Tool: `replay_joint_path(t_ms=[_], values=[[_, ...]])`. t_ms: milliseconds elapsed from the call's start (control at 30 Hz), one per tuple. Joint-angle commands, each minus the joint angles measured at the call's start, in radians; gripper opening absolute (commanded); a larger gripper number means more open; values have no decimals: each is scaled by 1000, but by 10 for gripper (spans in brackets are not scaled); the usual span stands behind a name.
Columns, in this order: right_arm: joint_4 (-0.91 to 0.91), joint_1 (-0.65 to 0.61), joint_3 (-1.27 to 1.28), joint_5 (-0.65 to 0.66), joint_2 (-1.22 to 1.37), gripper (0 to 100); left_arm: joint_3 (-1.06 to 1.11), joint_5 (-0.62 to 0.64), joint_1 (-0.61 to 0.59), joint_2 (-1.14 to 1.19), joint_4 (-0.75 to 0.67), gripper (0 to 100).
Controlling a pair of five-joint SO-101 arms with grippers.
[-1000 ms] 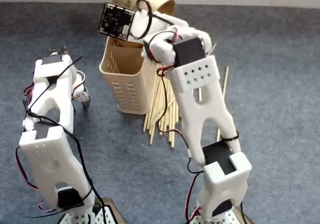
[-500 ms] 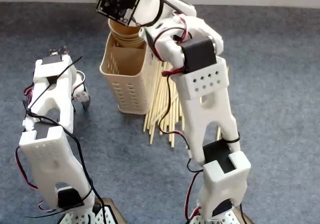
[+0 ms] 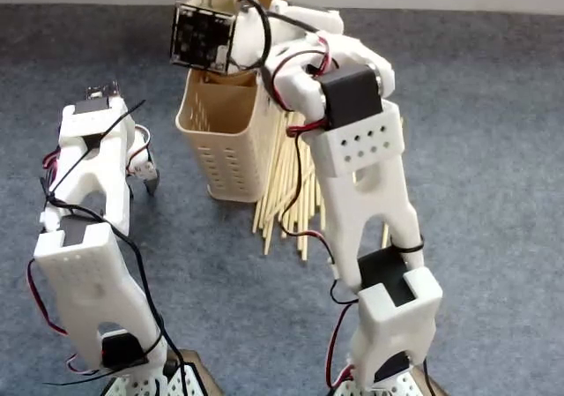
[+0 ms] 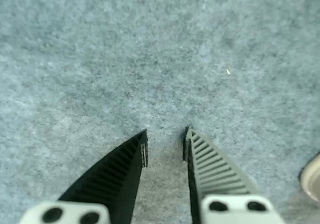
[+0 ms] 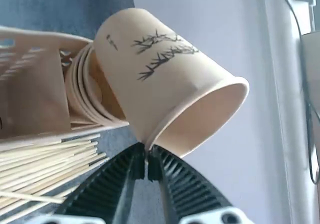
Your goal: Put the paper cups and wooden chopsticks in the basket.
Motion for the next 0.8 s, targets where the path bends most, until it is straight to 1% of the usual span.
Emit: replay_joint_path(t_ms=[0, 100, 267, 500, 633, 767], values=[[4, 47, -42, 18, -12, 5, 7, -35, 35, -35, -5, 141], [4, 59, -42, 25, -12, 5, 8, -37, 36, -35, -5, 141], [5, 50, -38, 138, -10, 5, 8, -37, 36, -35, -5, 141], [-7, -27, -38, 175, -4, 5, 8, -37, 36, -35, -5, 141], [-59, -27, -42, 255, -5, 5, 8, -37, 36, -35, -5, 141], [-91, -2, -33, 255, -2, 5, 8, -37, 36, -35, -3, 141]])
